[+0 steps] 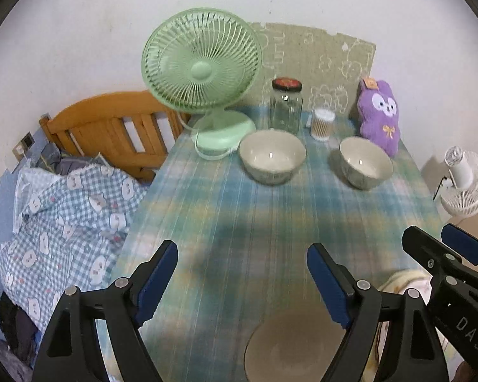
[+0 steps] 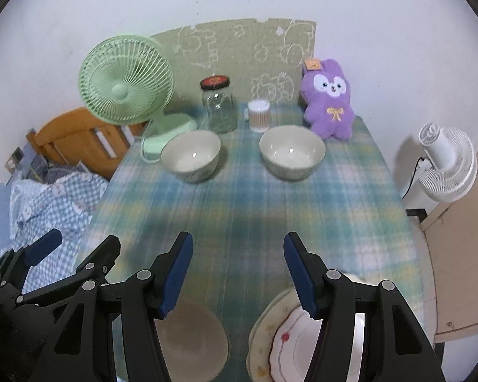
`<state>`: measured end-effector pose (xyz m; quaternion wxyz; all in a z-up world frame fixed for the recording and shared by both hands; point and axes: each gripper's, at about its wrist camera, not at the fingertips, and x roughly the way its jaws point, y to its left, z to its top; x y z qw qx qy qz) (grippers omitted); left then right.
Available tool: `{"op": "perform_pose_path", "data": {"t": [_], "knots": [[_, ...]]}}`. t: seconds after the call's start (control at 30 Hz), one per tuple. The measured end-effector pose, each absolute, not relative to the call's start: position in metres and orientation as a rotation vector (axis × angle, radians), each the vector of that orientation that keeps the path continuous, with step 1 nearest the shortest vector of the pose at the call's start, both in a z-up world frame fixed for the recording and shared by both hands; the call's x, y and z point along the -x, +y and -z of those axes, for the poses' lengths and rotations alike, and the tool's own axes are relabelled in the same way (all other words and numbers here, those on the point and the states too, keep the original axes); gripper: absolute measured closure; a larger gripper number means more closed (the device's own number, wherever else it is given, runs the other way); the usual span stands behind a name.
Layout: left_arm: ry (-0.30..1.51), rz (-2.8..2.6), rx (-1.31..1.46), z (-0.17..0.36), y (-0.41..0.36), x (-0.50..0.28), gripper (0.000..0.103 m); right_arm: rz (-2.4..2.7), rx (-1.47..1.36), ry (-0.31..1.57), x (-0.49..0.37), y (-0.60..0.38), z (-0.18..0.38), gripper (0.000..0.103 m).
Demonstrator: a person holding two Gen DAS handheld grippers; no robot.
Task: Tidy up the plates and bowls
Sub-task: 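Move both tools to the bowl by the green fan and close on its rim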
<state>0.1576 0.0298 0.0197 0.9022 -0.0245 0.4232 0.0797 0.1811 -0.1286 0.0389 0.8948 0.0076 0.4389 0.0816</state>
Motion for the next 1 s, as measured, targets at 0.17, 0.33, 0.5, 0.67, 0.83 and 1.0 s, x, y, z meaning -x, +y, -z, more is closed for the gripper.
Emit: {"op": "perform_pose_path", "data": {"t": [0.17, 0.33, 0.5, 0.67, 0.83, 1.0], "knots": [[0.868, -0.131, 0.026, -0.021, 0.031, -0.182, 0.018, -0.128, -0.034, 0.904, -0.211, -0.125, -0.045, 0.032], [0.888, -0.107, 0.019, -0.016, 0.035, -0.214, 0.018, -0.104, -0.037, 0.888, -0.239, -0.112, -0.045, 0.029], [0.896, -0.078, 0.036, -0.010, 0.042, -0.244, 0.018, -0.103, -0.013, 0.904, -0.269, -0.094, -0.034, 0.029], [0.891, -0.078, 0.008, 0.000, 0.050, -0.275, 0.018, -0.086, 0.009, 0.913, -0.301, -0.080, -0.022, 0.029], [0.884, -0.070, -0.015, 0.015, 0.058, -0.300, 0.018, -0.076, 0.032, 0.915, -0.330, -0.066, -0.004, 0.029], [0.879, -0.066, -0.025, 0.032, 0.068, -0.325, 0.020, -0.094, 0.030, 0.927, -0.361, -0.056, 0.016, 0.029]]}}
